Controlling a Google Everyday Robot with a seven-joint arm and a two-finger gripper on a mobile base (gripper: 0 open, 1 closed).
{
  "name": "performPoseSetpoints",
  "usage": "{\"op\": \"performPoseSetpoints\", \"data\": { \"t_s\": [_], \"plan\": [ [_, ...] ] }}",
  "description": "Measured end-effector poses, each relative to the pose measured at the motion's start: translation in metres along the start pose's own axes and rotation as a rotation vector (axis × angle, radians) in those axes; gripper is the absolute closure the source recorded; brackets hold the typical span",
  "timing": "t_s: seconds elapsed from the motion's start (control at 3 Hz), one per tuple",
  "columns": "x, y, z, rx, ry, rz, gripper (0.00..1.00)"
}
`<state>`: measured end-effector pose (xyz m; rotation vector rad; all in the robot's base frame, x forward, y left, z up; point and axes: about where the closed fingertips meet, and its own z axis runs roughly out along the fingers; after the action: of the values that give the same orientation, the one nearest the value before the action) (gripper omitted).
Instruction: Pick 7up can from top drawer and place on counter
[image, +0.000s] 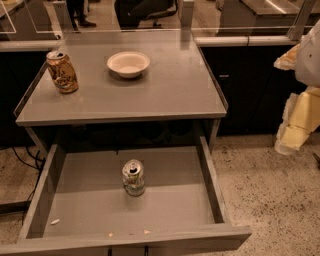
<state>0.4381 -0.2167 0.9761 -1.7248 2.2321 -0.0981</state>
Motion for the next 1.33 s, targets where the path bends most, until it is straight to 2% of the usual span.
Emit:
{"op": "performPoseSetpoints", "data": {
  "t_s": [0.67,1.0,1.33],
  "plan": [
    [-0.003,0.003,0.001,-0.001,-0.02,0.0,0.0],
    [-0.004,0.015,0.018,-0.034,-0.116,0.033,0.0],
    [-0.009,0.035,0.043,-0.079,-0.275,0.149,0.0]
  ]
}}
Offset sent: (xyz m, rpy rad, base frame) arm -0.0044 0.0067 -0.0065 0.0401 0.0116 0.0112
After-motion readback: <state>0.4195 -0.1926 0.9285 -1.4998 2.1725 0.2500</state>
